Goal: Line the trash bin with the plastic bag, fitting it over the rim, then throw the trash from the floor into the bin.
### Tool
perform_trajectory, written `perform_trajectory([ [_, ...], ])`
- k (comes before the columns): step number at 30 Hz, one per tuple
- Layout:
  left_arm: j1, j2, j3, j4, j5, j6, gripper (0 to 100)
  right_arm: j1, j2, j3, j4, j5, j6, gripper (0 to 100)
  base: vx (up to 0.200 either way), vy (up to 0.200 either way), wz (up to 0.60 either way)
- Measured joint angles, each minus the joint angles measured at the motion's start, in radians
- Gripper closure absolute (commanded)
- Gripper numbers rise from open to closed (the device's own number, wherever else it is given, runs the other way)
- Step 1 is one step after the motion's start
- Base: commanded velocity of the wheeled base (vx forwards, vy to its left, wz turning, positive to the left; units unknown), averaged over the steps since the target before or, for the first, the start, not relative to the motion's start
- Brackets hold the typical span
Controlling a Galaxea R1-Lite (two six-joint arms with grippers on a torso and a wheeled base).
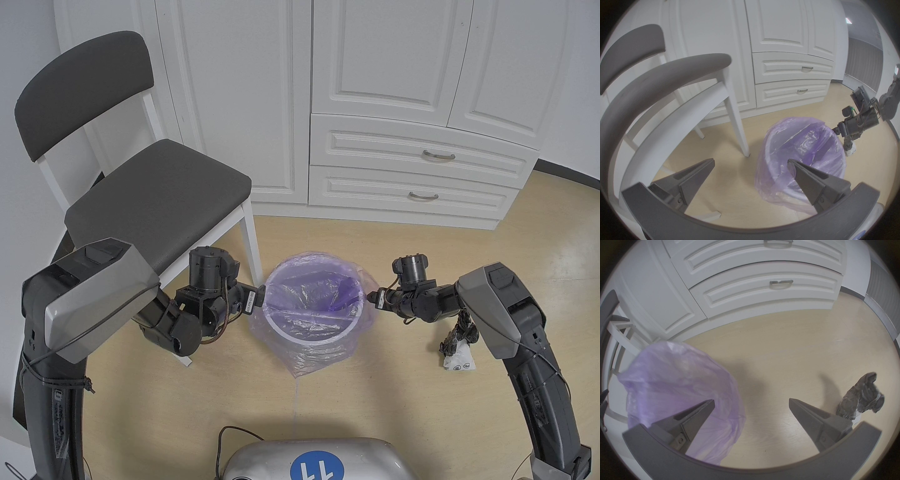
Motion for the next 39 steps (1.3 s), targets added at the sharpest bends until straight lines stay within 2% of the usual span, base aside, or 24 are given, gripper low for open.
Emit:
perform_trajectory([
  [6, -0.024, 0.036, -0.208, 0.182, -0.006, 0.034, 0, -0.003, -0.117, 0.116, -0.006, 0.002, -0.04, 0, 0.0, 0.0, 0.0],
  [12, -0.054, 0.134, -0.401, 0.284, -0.02, 0.072, 0, 0.001, -0.239, 0.252, -0.06, 0.0, -0.088, 0, 0.0, 0.0, 0.0],
  [17, -0.071, 0.226, -0.483, 0.301, -0.014, 0.113, 0, 0.004, -0.313, 0.338, -0.157, -0.004, -0.131, 0, 0.0, 0.0, 0.0],
  [21, -0.077, 0.302, -0.551, 0.274, 0.054, 0.13, 0, 0.008, -0.345, 0.38, -0.208, -0.007, -0.142, 0, 0.0, 0.0, 0.0],
  [27, -0.097, 0.375, -0.569, 0.189, 0.094, 0.141, 0, 0.018, -0.392, 0.442, -0.232, -0.007, -0.168, 0, 0.0, 0.0, 0.0],
  [33, -0.126, 0.387, -0.517, 0.189, 0.096, 0.148, 0, 0.03, -0.436, 0.493, -0.236, -0.004, -0.177, 0, 0.0, 0.0, 0.0],
  [39, -0.14, 0.347, -0.421, 0.193, 0.093, 0.196, 0, 0.034, -0.46, 0.524, -0.239, 0.001, -0.201, 0, 0.0, 0.0, 0.0],
])
